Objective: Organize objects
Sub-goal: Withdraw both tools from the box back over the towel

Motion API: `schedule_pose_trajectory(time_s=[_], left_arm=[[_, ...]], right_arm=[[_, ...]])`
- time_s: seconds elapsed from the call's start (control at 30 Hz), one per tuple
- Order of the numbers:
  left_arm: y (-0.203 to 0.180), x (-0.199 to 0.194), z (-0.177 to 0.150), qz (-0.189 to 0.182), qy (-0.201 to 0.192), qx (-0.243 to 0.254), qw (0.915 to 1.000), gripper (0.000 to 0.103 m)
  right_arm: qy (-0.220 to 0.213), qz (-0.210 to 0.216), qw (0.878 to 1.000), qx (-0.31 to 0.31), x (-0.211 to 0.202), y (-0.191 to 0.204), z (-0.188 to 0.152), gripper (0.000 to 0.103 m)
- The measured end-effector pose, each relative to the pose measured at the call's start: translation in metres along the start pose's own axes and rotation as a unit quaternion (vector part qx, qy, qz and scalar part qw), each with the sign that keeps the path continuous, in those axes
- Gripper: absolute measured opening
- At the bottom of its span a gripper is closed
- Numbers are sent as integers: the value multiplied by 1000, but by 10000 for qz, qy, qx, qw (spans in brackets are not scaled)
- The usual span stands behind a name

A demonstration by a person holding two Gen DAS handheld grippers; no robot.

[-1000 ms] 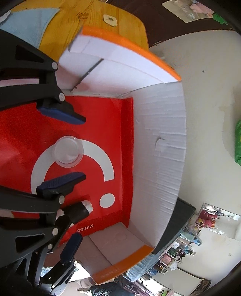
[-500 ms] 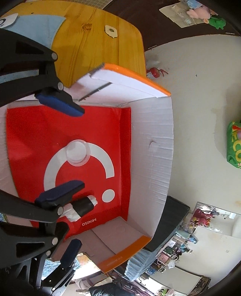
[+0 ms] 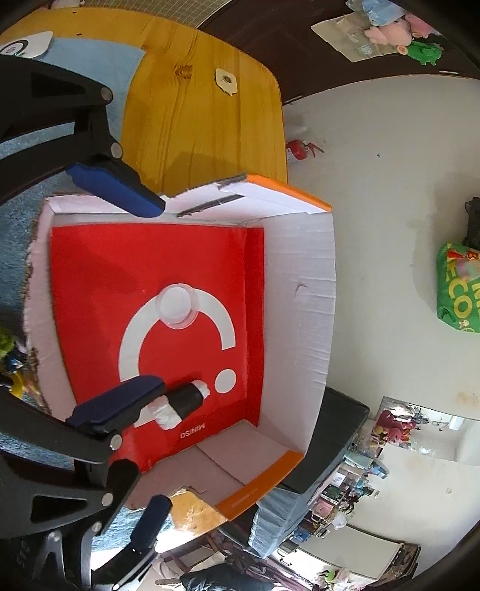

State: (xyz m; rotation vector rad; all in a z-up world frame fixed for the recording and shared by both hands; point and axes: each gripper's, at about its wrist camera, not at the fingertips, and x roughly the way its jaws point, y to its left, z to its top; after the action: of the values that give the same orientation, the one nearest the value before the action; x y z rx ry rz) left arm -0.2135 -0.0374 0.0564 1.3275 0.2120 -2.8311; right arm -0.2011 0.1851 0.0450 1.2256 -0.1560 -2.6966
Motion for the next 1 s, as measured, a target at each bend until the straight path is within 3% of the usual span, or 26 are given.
schedule_pose_trajectory(time_s=[0.13,0.3,0.4,0.87,1.0], left_arm=[[-1,-7,-7,55,-97,44,9999,97],[-2,-17,-15,20,-208,76,9998,98],[-1,-23,-21,23,-261,68,9996,102],[-2,-40,-47,-11,-265,105,9996,103],[-3,-43,-56,5,-242,115,9996,103]], right_arm=[[-65,21,10000,-29,-10,3,-5,72],[-114,31,9999,-24,-20,5,-14,73],[-128,34,9999,-4,-24,5,-18,80],[-184,12,9998,56,-43,6,-45,87],[-202,25,9998,70,-47,6,-52,94]])
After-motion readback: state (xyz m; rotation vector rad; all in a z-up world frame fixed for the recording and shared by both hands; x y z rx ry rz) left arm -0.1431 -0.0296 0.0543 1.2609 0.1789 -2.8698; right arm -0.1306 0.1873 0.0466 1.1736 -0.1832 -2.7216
